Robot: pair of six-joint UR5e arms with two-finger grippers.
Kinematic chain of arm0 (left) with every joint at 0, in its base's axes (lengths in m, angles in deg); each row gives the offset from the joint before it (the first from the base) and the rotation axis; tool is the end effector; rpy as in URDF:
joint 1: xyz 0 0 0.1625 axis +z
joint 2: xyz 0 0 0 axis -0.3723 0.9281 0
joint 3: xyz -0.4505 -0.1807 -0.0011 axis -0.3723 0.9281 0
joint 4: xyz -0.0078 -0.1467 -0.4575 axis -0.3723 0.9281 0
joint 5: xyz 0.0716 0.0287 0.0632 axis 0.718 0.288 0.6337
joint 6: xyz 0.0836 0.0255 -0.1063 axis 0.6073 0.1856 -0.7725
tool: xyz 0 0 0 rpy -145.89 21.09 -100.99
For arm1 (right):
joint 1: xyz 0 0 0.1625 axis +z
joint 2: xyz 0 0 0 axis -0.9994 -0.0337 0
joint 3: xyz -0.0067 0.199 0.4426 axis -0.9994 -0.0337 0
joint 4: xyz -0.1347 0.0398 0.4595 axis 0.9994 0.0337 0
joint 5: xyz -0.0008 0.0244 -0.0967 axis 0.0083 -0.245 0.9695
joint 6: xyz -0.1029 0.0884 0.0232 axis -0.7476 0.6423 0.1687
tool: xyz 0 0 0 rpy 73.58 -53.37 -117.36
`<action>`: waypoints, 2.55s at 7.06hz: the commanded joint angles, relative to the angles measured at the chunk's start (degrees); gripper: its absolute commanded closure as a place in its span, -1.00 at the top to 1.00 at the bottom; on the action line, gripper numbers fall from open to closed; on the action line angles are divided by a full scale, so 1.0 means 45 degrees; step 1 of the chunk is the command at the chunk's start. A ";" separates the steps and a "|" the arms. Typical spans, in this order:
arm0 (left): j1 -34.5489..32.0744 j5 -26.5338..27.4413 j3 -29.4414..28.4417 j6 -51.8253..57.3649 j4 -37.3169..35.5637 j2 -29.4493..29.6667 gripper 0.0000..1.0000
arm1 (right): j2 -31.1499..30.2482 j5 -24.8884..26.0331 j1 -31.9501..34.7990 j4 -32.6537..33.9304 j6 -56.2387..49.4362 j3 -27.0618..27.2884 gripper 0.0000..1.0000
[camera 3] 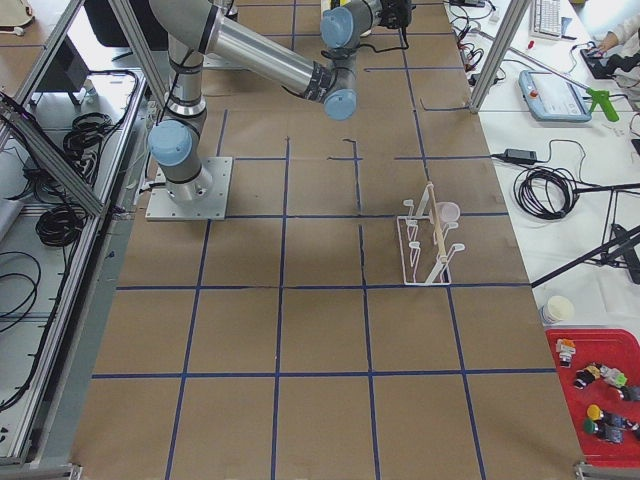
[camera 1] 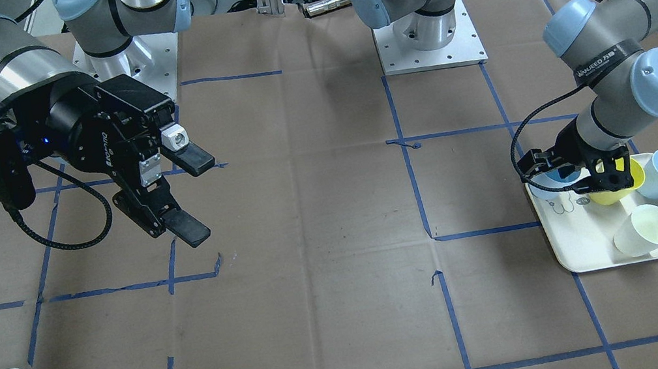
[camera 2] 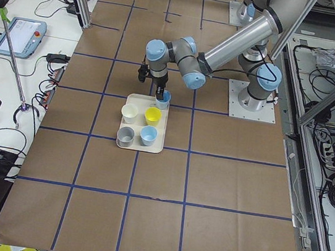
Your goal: Transfer IKEA cup to right arm and place on rack
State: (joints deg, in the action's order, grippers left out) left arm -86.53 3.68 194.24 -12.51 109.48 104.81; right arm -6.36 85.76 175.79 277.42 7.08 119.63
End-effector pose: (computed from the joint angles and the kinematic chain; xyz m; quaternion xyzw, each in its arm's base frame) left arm 0.1244 -0.5710 0.2040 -0.0043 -0.9967 -0.0747 0.0300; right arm 0.2091 -0.6578 0.4992 0.1712 0.6931 -0.3572 0.6023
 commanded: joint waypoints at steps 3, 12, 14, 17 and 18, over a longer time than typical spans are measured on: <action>-0.0003 0.0023 -0.0216 0.0014 0.0297 -0.0465 -1.00 | 0.0036 0.0369 0.0018 0.2132 0.1833 0.1612 1.00; -0.0994 -0.0499 -0.6740 0.0499 0.4776 -0.0331 -1.00 | -0.0101 0.2980 0.0232 0.3524 0.3460 0.3705 1.00; -0.1428 -0.2739 -0.6468 0.1086 0.2785 0.0096 -1.00 | -0.0062 0.3767 0.0389 0.3504 0.3459 0.3783 1.00; -0.1622 -0.5536 -0.5400 0.2182 0.0352 0.0197 -1.00 | -0.0062 0.3789 0.0389 0.3426 0.3305 0.3803 1.00; -0.2146 -0.5562 -0.4485 0.2183 -0.1769 0.0158 -1.00 | -0.0081 0.3789 0.0389 0.3426 0.3284 0.3880 1.00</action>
State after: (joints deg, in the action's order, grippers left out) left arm -94.16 -19.54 169.84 -3.18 111.13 105.62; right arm -6.69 102.77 177.53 292.88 22.13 136.80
